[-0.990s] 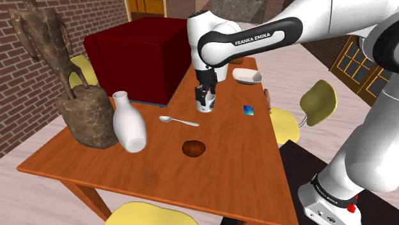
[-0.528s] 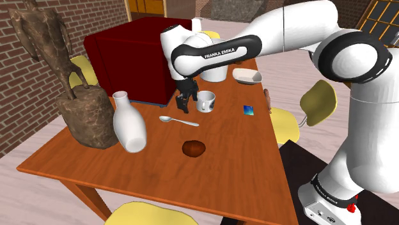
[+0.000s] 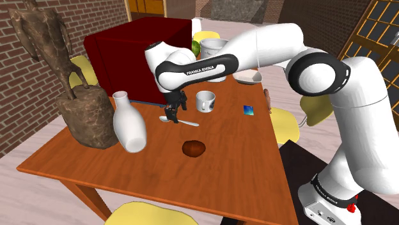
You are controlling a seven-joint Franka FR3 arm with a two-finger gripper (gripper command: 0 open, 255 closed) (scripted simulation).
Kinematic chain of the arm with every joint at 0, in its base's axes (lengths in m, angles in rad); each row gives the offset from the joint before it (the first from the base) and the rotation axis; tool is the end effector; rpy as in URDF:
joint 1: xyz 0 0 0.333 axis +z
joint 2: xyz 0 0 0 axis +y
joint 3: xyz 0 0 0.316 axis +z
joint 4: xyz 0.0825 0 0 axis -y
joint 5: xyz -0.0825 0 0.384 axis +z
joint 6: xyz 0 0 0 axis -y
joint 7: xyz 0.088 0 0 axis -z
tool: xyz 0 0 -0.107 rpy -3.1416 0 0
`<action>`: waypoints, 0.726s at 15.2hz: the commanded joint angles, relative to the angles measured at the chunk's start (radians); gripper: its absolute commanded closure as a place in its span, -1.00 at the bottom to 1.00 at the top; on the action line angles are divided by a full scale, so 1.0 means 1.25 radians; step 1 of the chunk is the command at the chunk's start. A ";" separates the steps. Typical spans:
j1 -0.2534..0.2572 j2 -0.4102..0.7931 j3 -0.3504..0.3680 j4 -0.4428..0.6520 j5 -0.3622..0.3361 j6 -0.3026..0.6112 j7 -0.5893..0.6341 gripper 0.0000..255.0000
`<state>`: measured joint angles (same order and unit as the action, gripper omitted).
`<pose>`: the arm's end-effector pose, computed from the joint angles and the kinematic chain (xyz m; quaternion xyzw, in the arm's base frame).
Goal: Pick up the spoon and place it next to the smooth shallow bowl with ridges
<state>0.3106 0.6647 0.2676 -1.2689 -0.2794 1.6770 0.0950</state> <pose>0.6280 0.3263 0.3570 0.9597 0.2503 -0.0930 0.0872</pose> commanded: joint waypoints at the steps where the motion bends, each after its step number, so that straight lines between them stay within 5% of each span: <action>1: -0.002 0.003 -0.001 -0.018 -0.002 0.020 0.003 -1.00; 11: -0.007 0.001 -0.002 -0.048 -0.003 0.048 0.005 -1.00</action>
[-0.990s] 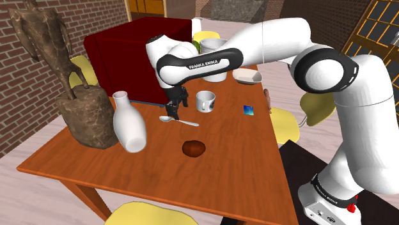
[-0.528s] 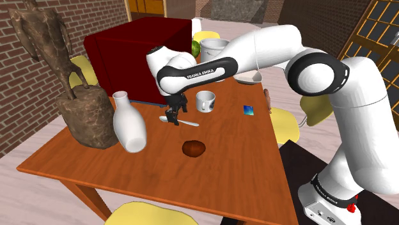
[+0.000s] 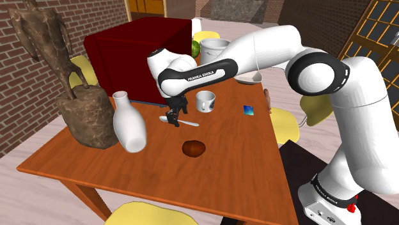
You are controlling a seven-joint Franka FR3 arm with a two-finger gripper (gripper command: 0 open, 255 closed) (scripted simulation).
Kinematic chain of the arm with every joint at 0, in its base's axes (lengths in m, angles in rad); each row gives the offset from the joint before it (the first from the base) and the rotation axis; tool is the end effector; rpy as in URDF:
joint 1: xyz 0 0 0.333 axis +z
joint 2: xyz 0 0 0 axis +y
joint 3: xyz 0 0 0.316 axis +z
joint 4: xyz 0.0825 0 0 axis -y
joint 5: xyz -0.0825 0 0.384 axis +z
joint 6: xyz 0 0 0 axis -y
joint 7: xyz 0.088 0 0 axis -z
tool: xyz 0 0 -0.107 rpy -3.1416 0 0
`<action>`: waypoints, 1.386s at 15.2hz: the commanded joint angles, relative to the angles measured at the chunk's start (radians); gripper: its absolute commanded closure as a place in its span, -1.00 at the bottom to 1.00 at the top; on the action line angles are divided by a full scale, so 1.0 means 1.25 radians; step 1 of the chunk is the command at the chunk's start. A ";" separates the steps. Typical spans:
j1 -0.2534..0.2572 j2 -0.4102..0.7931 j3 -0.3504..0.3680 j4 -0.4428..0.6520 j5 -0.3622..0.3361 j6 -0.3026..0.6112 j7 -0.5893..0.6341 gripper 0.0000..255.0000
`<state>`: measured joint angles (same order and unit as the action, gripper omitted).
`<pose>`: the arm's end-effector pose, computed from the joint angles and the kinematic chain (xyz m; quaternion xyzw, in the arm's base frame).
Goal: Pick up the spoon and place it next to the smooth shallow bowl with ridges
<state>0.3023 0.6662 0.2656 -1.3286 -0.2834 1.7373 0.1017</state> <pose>0.6256 0.3228 0.3330 0.9596 0.2507 -0.0929 0.0872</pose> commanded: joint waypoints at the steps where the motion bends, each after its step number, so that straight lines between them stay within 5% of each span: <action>1: 0.000 0.000 0.000 0.000 0.000 0.000 0.000 -1.00; 2: 0.000 0.000 0.000 0.000 0.000 0.000 0.000 1.00; 11: 0.000 0.000 0.000 0.000 0.000 0.000 0.000 1.00; 21: 0.004 -0.026 0.004 0.066 0.009 -0.090 -0.015 1.00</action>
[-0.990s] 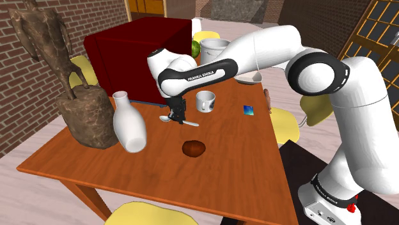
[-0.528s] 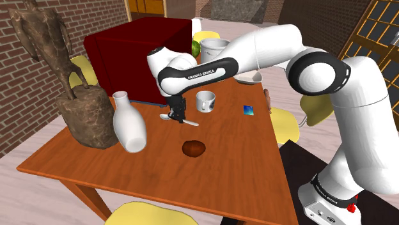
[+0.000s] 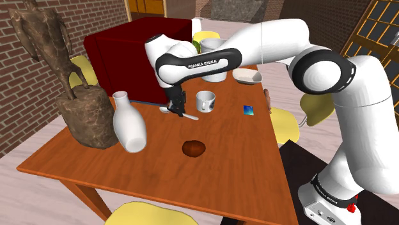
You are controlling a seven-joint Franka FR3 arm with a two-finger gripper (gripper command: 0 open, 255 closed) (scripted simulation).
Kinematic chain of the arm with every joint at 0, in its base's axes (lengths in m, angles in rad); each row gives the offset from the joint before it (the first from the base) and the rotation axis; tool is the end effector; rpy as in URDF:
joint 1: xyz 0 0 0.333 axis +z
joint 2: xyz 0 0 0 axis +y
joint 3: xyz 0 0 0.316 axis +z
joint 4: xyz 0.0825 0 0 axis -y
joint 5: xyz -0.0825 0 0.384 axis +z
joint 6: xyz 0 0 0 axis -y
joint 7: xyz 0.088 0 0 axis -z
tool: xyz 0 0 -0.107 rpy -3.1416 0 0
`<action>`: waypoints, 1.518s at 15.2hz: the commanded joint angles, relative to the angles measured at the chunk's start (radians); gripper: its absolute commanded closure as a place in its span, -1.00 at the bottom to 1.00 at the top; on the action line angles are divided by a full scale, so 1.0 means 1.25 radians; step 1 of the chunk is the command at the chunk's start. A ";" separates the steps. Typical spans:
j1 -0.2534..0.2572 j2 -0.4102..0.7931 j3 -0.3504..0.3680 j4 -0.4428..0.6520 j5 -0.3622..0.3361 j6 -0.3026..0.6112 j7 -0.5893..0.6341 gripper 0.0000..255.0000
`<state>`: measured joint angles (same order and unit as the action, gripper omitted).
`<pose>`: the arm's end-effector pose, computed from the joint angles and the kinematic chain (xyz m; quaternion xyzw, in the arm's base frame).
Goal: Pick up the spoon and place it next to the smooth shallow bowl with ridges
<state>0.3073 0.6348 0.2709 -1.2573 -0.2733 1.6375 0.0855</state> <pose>0.6251 0.3232 0.3808 0.9597 0.2507 -0.0927 0.0872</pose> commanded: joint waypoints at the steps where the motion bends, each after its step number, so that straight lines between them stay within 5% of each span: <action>1: 0.001 -0.002 0.000 0.018 0.001 -0.019 -0.004 1.00; 14: 0.017 -0.001 0.001 0.156 0.003 -0.153 -0.025 1.00; 23: -0.127 -0.199 -0.022 -0.153 0.027 -0.021 -0.142 1.00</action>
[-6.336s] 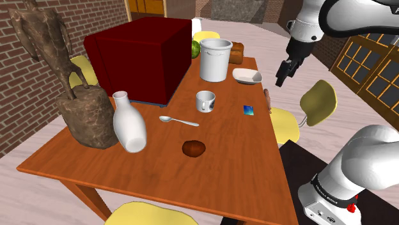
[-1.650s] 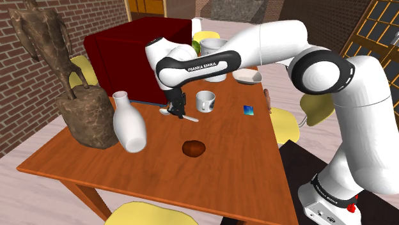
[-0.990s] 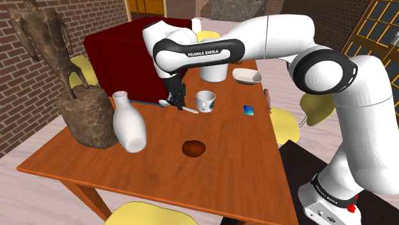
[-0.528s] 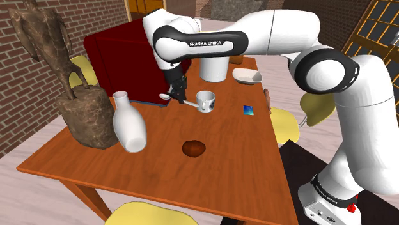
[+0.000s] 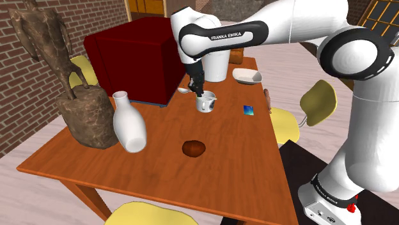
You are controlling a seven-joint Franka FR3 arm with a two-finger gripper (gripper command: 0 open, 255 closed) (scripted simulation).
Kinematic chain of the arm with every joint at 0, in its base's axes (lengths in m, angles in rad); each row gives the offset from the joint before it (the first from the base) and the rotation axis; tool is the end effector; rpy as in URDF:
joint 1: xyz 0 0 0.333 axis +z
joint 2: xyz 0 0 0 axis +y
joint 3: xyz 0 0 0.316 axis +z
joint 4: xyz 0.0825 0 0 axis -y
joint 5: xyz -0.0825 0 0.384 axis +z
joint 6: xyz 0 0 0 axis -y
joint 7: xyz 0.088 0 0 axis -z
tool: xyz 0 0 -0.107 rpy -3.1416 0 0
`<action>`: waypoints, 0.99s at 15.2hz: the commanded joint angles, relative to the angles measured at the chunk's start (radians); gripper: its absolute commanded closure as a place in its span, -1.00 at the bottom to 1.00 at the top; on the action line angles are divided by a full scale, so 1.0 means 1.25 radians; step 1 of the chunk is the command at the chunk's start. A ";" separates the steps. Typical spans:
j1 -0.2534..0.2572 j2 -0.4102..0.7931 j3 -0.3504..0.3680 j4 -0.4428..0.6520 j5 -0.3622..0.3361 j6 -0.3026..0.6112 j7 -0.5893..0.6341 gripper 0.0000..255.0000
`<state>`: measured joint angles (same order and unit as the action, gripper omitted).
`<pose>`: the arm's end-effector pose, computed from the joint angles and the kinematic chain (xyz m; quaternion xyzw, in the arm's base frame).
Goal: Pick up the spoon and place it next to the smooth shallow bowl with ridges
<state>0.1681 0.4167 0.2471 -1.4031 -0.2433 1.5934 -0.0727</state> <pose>0.6209 0.2178 0.4572 0.9598 0.2501 -0.0928 0.0873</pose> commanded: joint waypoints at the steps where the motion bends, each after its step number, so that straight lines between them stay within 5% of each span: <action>1: -0.029 -0.041 -0.008 -0.060 0.005 0.025 -0.030 1.00; 15: -0.193 -0.176 -0.096 -0.252 0.005 0.132 -0.258 1.00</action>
<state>-0.0588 0.2038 0.1361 -1.7079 -0.2361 1.7500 -0.3722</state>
